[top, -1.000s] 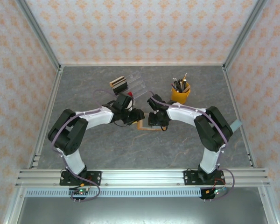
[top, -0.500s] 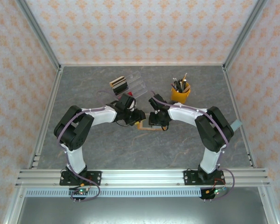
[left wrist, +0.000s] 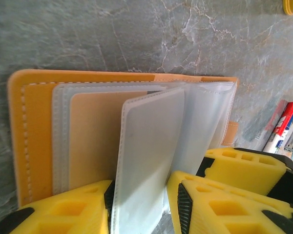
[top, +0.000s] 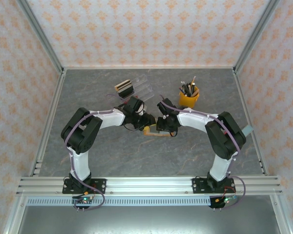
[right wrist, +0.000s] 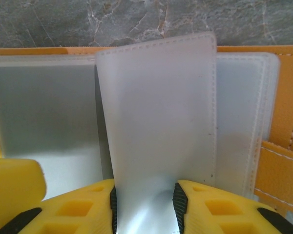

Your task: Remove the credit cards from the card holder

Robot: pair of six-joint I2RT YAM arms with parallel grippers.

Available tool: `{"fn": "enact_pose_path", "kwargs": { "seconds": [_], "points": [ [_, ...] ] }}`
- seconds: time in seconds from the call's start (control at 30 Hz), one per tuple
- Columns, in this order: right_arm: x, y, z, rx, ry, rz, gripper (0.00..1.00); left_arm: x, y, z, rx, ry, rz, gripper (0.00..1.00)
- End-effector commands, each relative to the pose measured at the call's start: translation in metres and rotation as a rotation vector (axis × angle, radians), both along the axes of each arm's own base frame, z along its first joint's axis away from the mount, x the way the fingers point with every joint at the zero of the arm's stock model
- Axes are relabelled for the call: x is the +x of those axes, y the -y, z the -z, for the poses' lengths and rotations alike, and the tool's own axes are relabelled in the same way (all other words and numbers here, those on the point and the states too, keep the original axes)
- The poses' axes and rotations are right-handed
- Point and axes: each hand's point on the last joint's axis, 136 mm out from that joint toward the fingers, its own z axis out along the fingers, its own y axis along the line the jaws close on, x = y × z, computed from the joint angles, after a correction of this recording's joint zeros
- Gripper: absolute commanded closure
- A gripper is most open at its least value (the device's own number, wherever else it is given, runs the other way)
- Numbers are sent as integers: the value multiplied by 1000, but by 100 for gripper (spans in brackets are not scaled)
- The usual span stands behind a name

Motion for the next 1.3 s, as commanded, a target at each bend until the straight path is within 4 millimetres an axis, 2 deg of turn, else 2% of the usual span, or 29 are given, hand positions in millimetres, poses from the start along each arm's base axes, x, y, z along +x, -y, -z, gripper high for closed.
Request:
{"fn": "enact_pose_path", "kwargs": {
  "seconds": [0.0, 0.2, 0.47, 0.5, 0.53, 0.83, 0.93, 1.13, 1.27],
  "points": [
    [-18, 10, 26, -20, -80, 8, 63, -4, 4, -2, 11, 0, 50, 59],
    [-16, 9, 15, 22, -57, 20, 63, -3, 10, -10, -30, 19, 67, 63],
    [-6, 12, -37, 104, 101, 59, 56, -1, 15, -15, -66, 36, 70, 68],
    [-5, 15, -43, 104, 125, 70, 54, 0, 19, -30, -97, 64, 75, 68],
    [-4, 19, -50, 100, 149, 85, 53, 1, 22, -34, -117, 73, 78, 68],
    [3, 70, -88, -1, 339, 264, 46, -9, 64, -69, -218, 133, 178, 61],
    [2, 82, -97, -17, 383, 311, 45, -9, 73, -71, -222, 139, 193, 56],
    [1, 90, -103, -28, 405, 333, 44, -1, 65, -63, -162, 139, 139, 53],
    [0, 79, -98, 6, 376, 287, 47, 5, 46, -52, -75, 142, 81, 58]
  ]
}}
